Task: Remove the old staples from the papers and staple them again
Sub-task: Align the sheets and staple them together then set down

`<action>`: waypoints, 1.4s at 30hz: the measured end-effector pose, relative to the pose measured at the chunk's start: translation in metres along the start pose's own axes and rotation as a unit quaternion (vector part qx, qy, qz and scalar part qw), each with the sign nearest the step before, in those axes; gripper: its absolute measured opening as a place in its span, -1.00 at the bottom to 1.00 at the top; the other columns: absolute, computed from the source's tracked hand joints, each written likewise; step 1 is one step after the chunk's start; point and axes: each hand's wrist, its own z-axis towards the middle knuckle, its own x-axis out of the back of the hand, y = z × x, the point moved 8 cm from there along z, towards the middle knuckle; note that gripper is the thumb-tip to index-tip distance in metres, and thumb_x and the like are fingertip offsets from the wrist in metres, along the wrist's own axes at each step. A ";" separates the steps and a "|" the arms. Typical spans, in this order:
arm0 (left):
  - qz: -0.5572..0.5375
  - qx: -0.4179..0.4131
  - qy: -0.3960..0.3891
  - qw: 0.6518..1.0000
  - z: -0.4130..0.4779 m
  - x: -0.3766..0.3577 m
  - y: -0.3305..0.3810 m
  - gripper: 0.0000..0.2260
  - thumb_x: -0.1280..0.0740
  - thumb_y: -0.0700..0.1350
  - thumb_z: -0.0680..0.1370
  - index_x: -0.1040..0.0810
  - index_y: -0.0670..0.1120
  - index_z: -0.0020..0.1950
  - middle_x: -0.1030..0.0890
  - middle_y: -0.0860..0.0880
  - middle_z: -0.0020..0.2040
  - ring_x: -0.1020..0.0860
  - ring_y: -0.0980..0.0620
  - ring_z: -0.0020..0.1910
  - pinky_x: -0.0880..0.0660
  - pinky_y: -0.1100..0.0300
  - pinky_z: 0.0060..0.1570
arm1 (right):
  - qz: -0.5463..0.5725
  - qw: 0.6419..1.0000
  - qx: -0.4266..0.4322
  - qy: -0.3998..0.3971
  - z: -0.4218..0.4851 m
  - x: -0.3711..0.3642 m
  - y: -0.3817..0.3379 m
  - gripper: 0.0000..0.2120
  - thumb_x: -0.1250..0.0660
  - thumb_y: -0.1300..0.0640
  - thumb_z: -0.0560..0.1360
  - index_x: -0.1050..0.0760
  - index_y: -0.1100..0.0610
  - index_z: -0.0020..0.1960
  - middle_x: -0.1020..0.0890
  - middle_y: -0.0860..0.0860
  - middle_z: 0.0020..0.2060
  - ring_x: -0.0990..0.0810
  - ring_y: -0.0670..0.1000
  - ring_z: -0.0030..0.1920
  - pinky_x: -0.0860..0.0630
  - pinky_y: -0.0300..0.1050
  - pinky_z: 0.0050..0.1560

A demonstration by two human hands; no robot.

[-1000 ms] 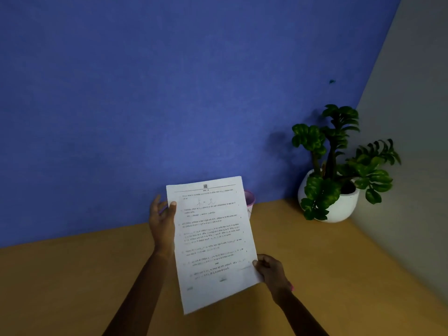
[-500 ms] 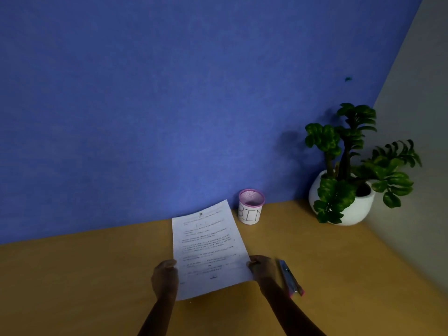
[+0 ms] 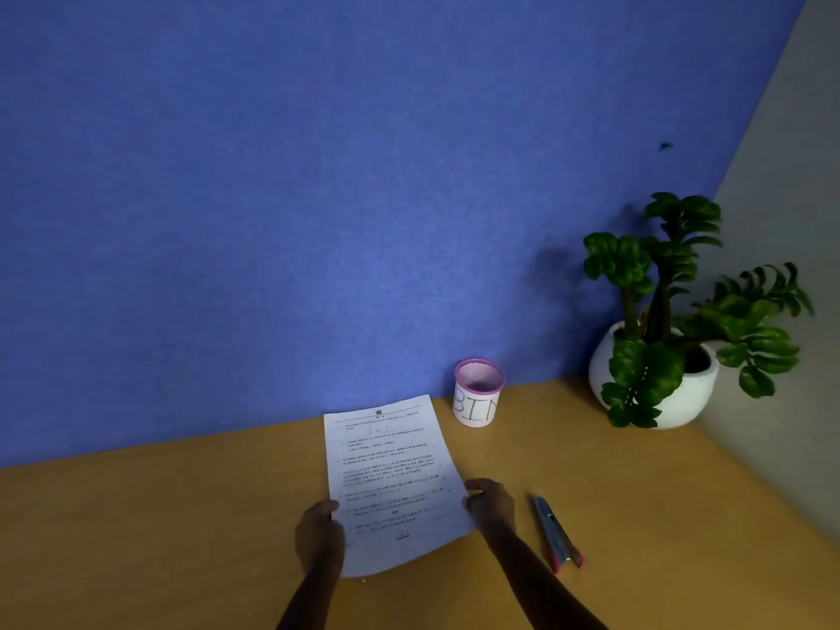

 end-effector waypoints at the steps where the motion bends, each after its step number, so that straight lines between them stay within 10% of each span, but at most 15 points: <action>1: 0.002 -0.002 0.002 1.000 0.000 0.000 0.000 -0.69 -0.14 -0.44 0.49 -0.52 -0.31 0.18 -0.49 -0.28 0.30 -0.45 -0.23 0.26 -0.35 0.03 0.27 | -0.007 1.000 0.005 0.000 0.001 0.000 0.000 -0.71 -0.28 0.34 0.47 -0.50 0.27 0.19 -0.55 0.18 0.21 -0.53 0.12 0.17 -0.40 -0.26 -0.04; 13: 0.104 -0.050 -0.005 0.993 -0.011 -0.012 0.007 -0.66 -0.15 -0.42 0.47 -0.48 -0.30 0.23 -0.38 -0.28 0.31 -0.35 -0.29 0.24 -0.36 -0.08 0.26 | -0.170 0.970 0.137 0.105 -0.013 0.045 0.001 -0.71 -0.20 0.30 0.51 -0.48 0.21 0.22 -0.54 0.16 0.18 -0.54 0.09 0.12 -0.51 -0.09 0.14; 18: 0.201 -0.068 -0.016 0.977 -0.019 -0.018 0.007 -0.65 -0.19 -0.23 0.53 -0.38 -0.18 0.32 -0.31 -0.19 0.39 -0.32 -0.19 0.28 -0.33 0.01 0.26 | -0.304 0.938 0.063 0.152 -0.018 0.072 0.028 -0.66 -0.14 0.12 0.52 -0.38 0.12 0.29 -0.45 0.10 0.23 -0.43 0.11 0.21 -0.43 -0.01 0.16; 24: 0.281 -0.095 -0.011 0.955 -0.023 -0.028 0.007 -0.58 -0.13 -0.05 0.58 -0.22 -0.08 0.44 -0.20 -0.13 0.47 -0.26 -0.12 0.38 -0.30 0.06 0.32 | -0.296 0.949 -0.017 0.108 -0.024 0.075 0.062 -0.58 -0.15 0.03 0.50 -0.29 0.09 0.34 -0.42 0.10 0.22 -0.39 0.12 0.24 -0.40 0.02 0.18; 42: 0.388 -0.224 -0.064 0.892 -0.012 -0.054 0.019 -0.48 0.07 0.04 0.63 0.19 -0.10 0.51 0.14 -0.18 0.55 0.11 -0.13 0.54 0.04 0.02 0.50 | -0.263 0.957 0.112 0.047 -0.001 0.001 -0.029 -0.65 -0.15 0.17 0.57 -0.27 0.17 0.34 -0.43 0.14 0.27 -0.44 0.07 0.25 -0.49 -0.09 0.23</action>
